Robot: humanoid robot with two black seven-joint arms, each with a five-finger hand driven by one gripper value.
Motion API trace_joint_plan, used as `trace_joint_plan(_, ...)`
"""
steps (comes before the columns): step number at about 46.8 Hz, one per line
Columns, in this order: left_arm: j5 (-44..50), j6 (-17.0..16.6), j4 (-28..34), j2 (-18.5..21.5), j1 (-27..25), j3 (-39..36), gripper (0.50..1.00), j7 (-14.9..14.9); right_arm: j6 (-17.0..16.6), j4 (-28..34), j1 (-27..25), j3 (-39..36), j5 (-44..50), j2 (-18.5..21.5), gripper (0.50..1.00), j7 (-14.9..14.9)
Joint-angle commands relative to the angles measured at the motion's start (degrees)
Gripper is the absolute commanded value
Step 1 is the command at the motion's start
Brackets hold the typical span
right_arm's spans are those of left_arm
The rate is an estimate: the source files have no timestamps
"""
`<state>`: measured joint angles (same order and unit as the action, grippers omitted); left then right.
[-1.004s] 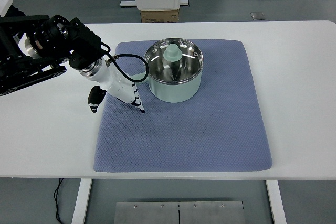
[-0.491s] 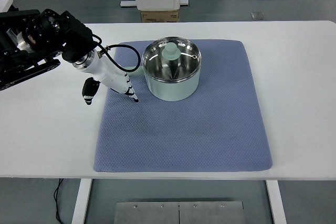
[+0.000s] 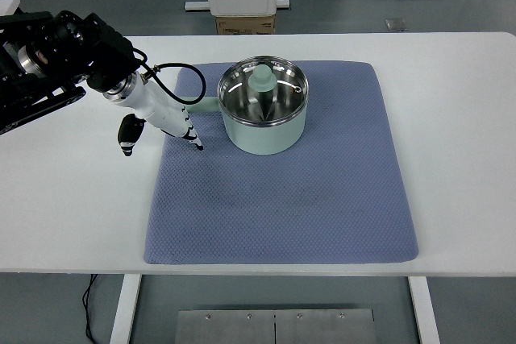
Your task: Rotate green pot handle
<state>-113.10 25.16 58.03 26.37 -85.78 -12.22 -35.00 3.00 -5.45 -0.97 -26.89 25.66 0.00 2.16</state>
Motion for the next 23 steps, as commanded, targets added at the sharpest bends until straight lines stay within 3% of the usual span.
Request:
trace_joint_plan(1, 0.16, -0.72, 0.07, -0.01, -0.09, 0.09, 1.0, 0.0, -0.01, 0.0, 0.0, 0.0, 0.0, 0.0, 1.0, 0.04)
trace_joint_plan(23, 2.62, -0.72, 4.64, 2.89, -2.99, 0.53, 1.0, 0.0, -0.01, 0.0, 0.0, 0.0, 0.0, 0.0, 1.0, 0.04)
